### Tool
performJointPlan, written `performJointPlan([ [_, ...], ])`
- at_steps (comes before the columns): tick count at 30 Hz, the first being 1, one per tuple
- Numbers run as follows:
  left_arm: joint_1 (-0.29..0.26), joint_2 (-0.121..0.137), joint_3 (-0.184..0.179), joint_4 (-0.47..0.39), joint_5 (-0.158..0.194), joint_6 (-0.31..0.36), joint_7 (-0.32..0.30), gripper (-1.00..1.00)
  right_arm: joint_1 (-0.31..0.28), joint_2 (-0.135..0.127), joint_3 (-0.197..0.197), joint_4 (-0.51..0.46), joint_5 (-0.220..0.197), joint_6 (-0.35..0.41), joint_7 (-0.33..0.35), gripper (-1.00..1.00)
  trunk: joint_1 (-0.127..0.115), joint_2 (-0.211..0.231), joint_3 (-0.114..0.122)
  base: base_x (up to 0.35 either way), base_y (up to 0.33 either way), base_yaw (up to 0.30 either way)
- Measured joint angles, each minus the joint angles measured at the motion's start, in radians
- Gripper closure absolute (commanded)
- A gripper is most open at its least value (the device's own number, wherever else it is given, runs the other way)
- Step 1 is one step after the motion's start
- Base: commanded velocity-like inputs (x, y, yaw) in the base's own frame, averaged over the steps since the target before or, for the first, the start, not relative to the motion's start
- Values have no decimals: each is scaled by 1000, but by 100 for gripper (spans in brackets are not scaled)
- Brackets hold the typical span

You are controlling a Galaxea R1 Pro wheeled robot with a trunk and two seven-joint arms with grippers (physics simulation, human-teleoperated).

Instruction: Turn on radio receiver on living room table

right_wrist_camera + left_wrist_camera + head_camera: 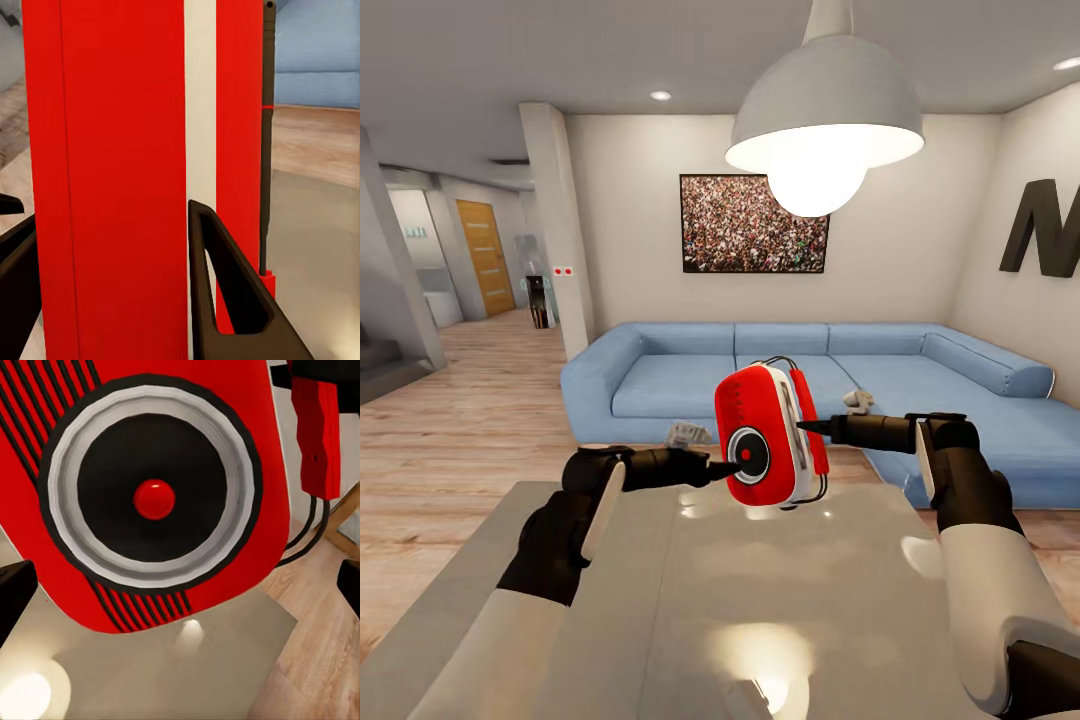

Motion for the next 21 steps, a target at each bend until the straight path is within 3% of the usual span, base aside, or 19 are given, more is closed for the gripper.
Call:
performJointPlan([
  [5, 0, 0, -18, -1, 0, 1, 0, -100, 0, 0, 0, 0, 0, 0, 0, 100, 0, 0, 0, 0, 0, 0],
  [21, 0, 0, -22, -2, 0, 1, 0, -100, 0, 1, 1, 0, -1, -1, 1, 100, 0, 0, 0, 0, 0, 0],
])
